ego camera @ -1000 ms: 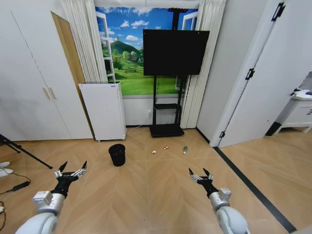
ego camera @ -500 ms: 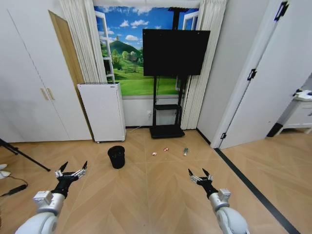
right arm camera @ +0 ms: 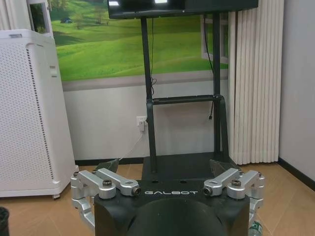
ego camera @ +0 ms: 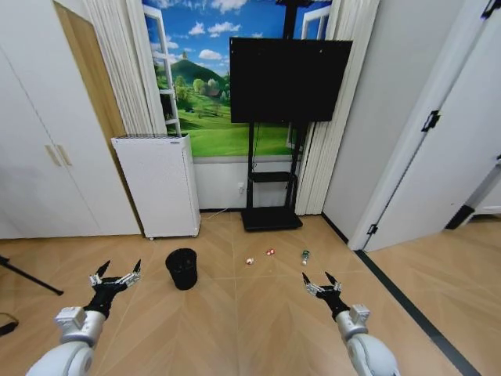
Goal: Pick up the trash bin and place the garbage on the floor into it.
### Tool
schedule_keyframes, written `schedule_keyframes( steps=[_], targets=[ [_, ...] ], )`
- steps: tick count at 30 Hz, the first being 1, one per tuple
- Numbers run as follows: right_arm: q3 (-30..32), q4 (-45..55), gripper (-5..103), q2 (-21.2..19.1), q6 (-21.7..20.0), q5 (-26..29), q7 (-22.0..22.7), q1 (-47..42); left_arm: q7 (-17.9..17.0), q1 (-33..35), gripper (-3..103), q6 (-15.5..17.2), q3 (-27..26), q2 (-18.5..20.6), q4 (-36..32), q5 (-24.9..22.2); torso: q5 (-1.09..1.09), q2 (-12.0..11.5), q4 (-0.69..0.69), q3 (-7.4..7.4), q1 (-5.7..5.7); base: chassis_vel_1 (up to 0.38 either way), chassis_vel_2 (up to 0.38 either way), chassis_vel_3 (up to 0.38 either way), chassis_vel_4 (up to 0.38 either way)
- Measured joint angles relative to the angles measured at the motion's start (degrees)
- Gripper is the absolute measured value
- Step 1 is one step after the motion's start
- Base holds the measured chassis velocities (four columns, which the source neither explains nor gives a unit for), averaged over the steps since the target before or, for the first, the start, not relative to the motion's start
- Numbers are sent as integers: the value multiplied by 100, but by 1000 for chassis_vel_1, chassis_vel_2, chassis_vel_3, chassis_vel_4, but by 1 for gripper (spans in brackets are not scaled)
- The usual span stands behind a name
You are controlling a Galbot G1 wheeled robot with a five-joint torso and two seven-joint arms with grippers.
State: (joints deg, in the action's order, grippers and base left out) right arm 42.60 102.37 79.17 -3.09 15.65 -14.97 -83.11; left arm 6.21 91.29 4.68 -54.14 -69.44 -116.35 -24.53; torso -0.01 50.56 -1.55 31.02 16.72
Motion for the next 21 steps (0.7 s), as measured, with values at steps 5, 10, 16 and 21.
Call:
schedule_keyframes(
  steps=[5, 10, 16, 21],
  targets=[
    [-28, -6, 100, 22, 6, -85, -5, -1, 28, -21, 100, -1, 2, -1, 53, 1, -6, 0, 0, 0, 0, -363, 370, 376, -368],
    [-39, -16, 100, 35, 5, -129, -9, 1, 38, -35, 100, -6, 2, -1, 86, 0, 9, 0, 4, 0, -1, -333, 354, 353, -347],
    [-72, -21, 100, 53, -9, -192, -18, 6, 57, -85, 100, -19, 17, -5, 168, -2, -2, 2, 1, -1, -3, -332, 349, 350, -344],
    [-97, -39, 100, 65, -27, -234, -19, 10, 59, -105, 100, -21, 37, -18, 213, 0, 10, 1, 3, -1, -3, -371, 362, 366, -350]
  ],
)
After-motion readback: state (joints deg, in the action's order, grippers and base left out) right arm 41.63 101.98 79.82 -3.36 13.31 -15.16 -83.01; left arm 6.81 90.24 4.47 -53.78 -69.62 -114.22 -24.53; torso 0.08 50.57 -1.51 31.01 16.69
